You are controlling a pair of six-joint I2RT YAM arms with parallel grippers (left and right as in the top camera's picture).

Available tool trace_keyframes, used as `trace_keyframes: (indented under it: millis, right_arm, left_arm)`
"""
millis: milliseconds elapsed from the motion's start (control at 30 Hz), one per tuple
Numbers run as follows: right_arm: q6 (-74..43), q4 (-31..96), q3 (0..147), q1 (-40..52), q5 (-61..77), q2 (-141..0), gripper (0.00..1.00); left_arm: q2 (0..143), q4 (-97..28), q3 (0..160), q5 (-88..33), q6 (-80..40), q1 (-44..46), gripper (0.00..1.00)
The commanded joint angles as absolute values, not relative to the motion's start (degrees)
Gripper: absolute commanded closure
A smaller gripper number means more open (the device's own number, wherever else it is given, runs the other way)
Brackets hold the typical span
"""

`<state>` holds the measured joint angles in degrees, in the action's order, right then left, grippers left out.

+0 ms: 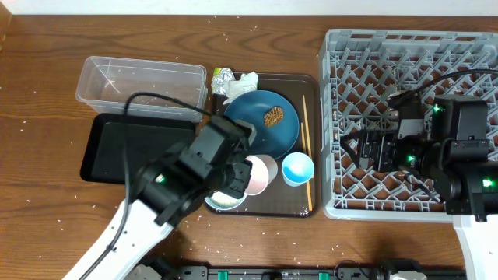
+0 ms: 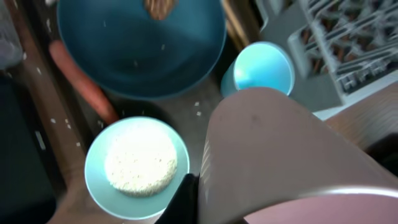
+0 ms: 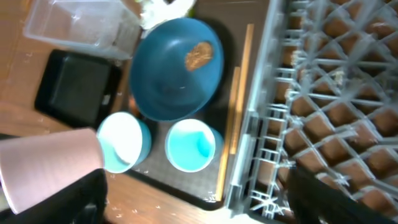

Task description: Sort waste into correct bins and load items into the dishwasher rack

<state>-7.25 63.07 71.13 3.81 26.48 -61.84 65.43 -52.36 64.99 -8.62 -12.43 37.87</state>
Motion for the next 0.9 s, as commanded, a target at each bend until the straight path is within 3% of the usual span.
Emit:
trace_keyframes:
  millis: [0,100,300,467,667,867]
  right_arm:
    - [-3.5,62.8,72.3,5.7,34.0,-61.4,0.19]
    - [-2.7,62.5,72.3,9.2,34.5,-61.4,0.17]
    - [5.8,62.4,72.3,15.6,37.9,-61.4,0.09]
    - [17.1,60.6,72.3,15.8,56.9,-61.4,0.08]
    - [19.8,55.2,72.3,15.8,68.3,-61.4,0.08]
    - [19.7,49.0,72.3,15.9,76.5,-61.4,0.07]
  left_arm:
    - [64.6,-51.9,66.7,-8.3,-13.6,37.5,0.94]
    - [64.7,-51.3,66.7,-10.4,-13.7,37.6,0.94]
    - [60.2,-46.1,67.0,-26.9,-10.7,34.6,0.94]
    - [56.5,-41.3,67.0,-52.5,-10.1,23.2,0.94]
    - [59.3,-39.3,67.0,-75.1,-10.1,15.9,0.94]
    - [62.3,-37.5,67.0,-80.8,-10.2,15.5,0.93]
